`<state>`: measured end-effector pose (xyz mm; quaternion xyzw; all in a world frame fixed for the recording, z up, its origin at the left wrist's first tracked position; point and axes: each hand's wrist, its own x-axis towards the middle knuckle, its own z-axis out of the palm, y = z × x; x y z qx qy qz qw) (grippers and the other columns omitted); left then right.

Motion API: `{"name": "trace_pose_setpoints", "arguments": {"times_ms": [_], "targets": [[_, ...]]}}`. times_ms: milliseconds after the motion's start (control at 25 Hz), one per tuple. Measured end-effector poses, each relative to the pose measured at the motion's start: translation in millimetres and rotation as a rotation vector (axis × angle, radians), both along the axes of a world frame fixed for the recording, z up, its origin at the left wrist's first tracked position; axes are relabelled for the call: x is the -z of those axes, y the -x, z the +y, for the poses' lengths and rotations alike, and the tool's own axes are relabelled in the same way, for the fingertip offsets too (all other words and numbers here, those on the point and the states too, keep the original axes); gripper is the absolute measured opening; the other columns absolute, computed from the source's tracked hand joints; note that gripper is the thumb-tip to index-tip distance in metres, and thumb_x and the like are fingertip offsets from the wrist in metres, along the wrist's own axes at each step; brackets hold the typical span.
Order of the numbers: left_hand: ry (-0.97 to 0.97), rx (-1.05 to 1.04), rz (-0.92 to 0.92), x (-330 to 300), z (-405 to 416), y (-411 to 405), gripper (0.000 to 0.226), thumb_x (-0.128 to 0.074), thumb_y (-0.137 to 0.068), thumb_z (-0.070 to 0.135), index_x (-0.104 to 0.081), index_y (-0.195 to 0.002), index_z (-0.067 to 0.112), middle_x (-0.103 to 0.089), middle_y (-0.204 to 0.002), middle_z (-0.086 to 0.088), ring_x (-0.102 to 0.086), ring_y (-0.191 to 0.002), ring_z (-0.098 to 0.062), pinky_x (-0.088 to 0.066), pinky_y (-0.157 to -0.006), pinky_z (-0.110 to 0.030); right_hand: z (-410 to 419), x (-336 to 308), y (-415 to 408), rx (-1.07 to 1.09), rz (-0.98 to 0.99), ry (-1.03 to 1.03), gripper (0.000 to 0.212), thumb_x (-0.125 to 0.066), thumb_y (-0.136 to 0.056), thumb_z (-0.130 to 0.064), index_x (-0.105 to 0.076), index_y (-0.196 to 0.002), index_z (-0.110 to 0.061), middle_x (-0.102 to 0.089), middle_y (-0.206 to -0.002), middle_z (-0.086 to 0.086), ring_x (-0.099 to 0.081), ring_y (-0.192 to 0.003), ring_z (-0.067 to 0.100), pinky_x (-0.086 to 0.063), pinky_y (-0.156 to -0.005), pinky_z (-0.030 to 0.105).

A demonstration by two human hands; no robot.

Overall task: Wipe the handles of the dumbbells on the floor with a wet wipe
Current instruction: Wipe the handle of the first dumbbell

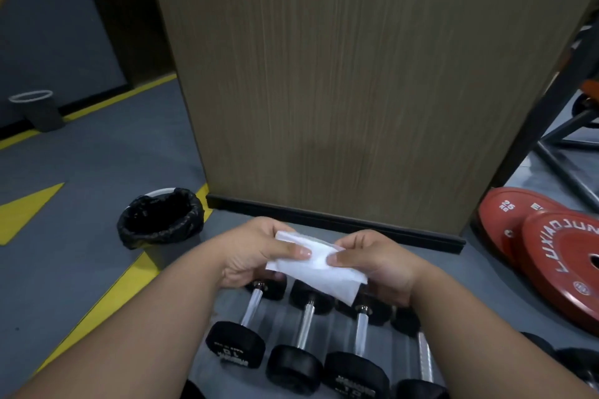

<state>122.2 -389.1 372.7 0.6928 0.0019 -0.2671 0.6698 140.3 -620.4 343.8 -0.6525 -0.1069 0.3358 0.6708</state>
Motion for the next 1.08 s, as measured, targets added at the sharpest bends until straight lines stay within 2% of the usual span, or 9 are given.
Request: {"name": "trace_pose_setpoints", "arguments": {"times_ms": [160,240,360,480,600,720,840,960,1080], "targets": [[-0.453,-0.322,-0.325,22,-2,5,0.022,-0.080,-0.077,0.025,-0.061,-0.071,0.016,-0.062,-0.066,-0.001,-0.057,-0.058,-0.015,-0.048,-0.056,-0.033,25,11,6,0.364,-0.467,0.540,0.024,-0.077,-0.086,-0.031,-0.067,-0.071,-0.015,-0.065,-0.061,-0.003,-0.057,-0.055,0.012,-0.045,-0.055,0.028],[-0.699,-0.438,-0.589,29,-14,12,0.021,-0.071,-0.078,0.023,-0.053,-0.068,0.018,-0.059,-0.063,0.006,-0.053,-0.057,-0.013,-0.043,-0.053,-0.028,56,18,17,0.526,-0.424,0.426,0.021,-0.072,-0.088,-0.027,-0.068,-0.070,-0.015,-0.063,-0.057,-0.005,-0.055,-0.053,0.012,-0.044,-0.054,0.028],[-0.760,-0.377,-0.761,31,-19,25,0.017,-0.067,-0.073,0.017,-0.053,-0.065,0.020,-0.056,-0.071,0.010,-0.054,-0.066,-0.004,-0.040,-0.054,-0.019,93,20,28,0.570,-0.018,-0.049,0.018,-0.060,-0.087,-0.014,-0.072,-0.076,-0.005,-0.063,-0.065,0.011,-0.051,-0.062,0.024,-0.040,-0.062,0.039],[-0.593,-0.236,-0.718,34,-6,36,0.012,-0.071,-0.073,0.013,-0.070,-0.080,0.023,-0.069,-0.080,0.010,-0.066,-0.077,-0.004,-0.054,-0.068,-0.021,103,17,32,0.563,0.169,-0.182,0.019,-0.062,-0.091,-0.013,-0.071,-0.092,0.003,-0.069,-0.082,0.024,-0.060,-0.066,0.029,-0.046,-0.065,0.038],[-0.430,-0.190,-0.612,31,16,49,0.024,-0.076,-0.077,0.009,-0.076,-0.098,0.020,-0.076,-0.091,0.008,-0.070,-0.089,0.000,-0.056,-0.082,-0.022,109,14,22,0.506,0.103,-0.050,0.015,-0.062,-0.095,-0.002,-0.065,-0.100,0.011,-0.068,-0.085,0.027,-0.067,-0.069,0.032,-0.054,-0.064,0.043],[-0.718,-0.058,-0.721,44,45,42,0.036,-0.067,-0.086,0.022,-0.068,-0.121,0.029,-0.074,-0.103,0.010,-0.068,-0.091,-0.003,-0.054,-0.082,-0.025,120,17,-1,0.426,0.031,0.150,0.007,-0.056,-0.091,0.010,-0.062,-0.094,0.007,-0.070,-0.093,0.036,-0.071,-0.081,0.042,-0.058,-0.082,0.058],[-1.104,0.129,-0.823,73,70,20,0.047,-0.049,-0.090,0.029,-0.052,-0.137,0.032,-0.063,-0.129,0.007,-0.059,-0.114,-0.015,-0.051,-0.091,-0.033,130,50,-29,0.408,-0.130,0.431,0.012,-0.061,-0.085,0.003,-0.062,-0.077,-0.006,-0.071,-0.082,0.024,-0.068,-0.071,0.033,-0.057,-0.062,0.041],[-1.263,0.249,-0.654,132,86,5,0.046,-0.044,-0.092,0.018,-0.048,-0.138,0.019,-0.051,-0.143,-0.002,-0.053,-0.123,-0.025,-0.047,-0.098,-0.038,134,105,-47,0.342,-0.195,0.701,0.015,-0.056,-0.088,-0.006,-0.064,-0.076,-0.009,-0.061,-0.075,0.009,-0.060,-0.073,0.027,-0.050,-0.065,0.034],[-1.281,0.253,-0.423,208,99,-1,0.051,-0.048,-0.090,0.017,-0.038,-0.140,0.020,-0.050,-0.139,-0.006,-0.055,-0.118,-0.027,-0.048,-0.097,-0.041,135,165,-59,0.330,-0.150,0.723,0.023,-0.058,-0.077,-0.022,-0.073,-0.083,-0.006,-0.066,-0.070,0.007,-0.060,-0.066,0.025,-0.047,-0.060,0.030]]}}
